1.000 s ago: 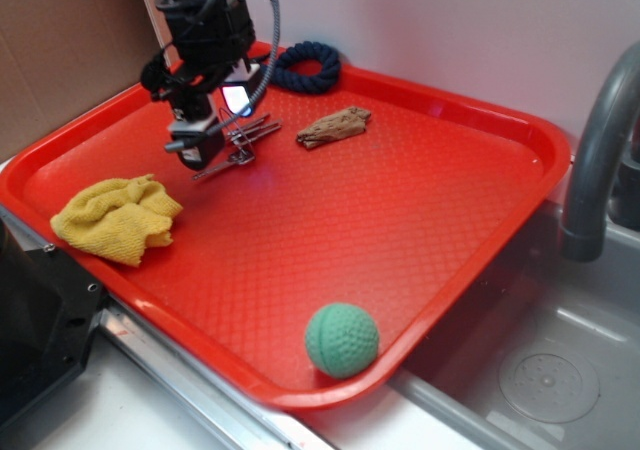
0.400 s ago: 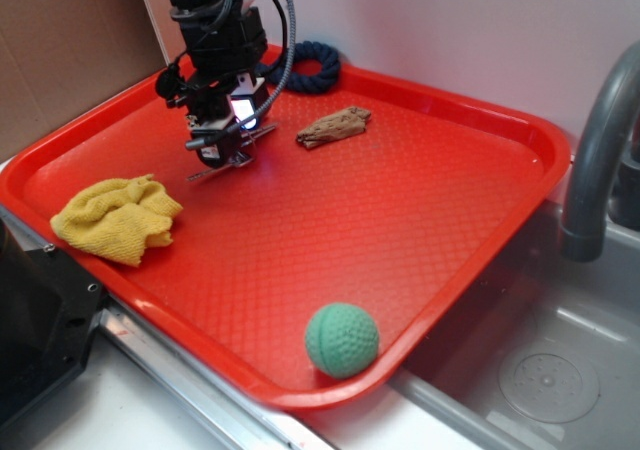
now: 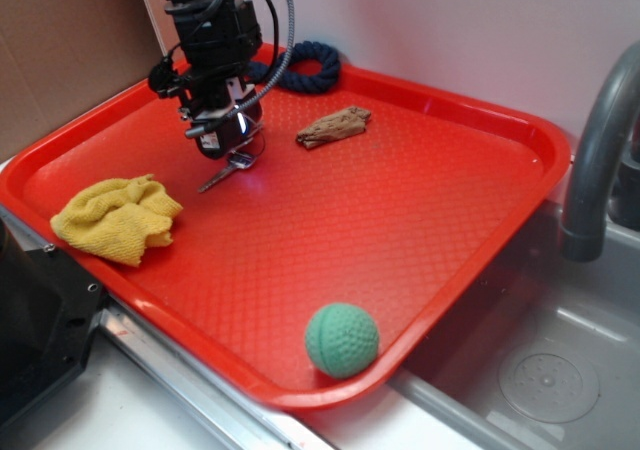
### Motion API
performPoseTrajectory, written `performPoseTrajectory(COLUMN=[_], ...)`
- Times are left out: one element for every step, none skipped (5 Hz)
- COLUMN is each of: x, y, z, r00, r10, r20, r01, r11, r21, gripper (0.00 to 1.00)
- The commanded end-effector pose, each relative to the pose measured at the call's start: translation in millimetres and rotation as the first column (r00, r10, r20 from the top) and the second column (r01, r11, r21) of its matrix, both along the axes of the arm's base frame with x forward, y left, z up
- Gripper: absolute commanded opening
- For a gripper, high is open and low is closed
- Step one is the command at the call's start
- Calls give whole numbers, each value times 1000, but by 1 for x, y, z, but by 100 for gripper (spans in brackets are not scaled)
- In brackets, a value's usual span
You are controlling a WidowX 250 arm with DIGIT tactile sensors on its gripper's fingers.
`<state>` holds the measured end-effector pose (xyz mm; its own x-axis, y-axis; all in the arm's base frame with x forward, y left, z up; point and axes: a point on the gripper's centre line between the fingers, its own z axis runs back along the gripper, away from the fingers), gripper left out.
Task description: Grab the silver keys.
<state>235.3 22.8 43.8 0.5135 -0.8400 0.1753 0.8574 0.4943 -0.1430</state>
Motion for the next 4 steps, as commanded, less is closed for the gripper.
performPoseTrajectory(x=[0, 11, 27, 38], y=[-3, -20, -46, -68], z=[59, 108, 153, 178], r00=[993, 953, 873, 786], r10=[106, 296, 479, 615], r20=[60, 62, 87, 58], r01=[-106, -302, -487, -613], r11=[994, 946, 859, 764], r21=[4, 120, 160, 202], gripper=[0, 0, 0, 0])
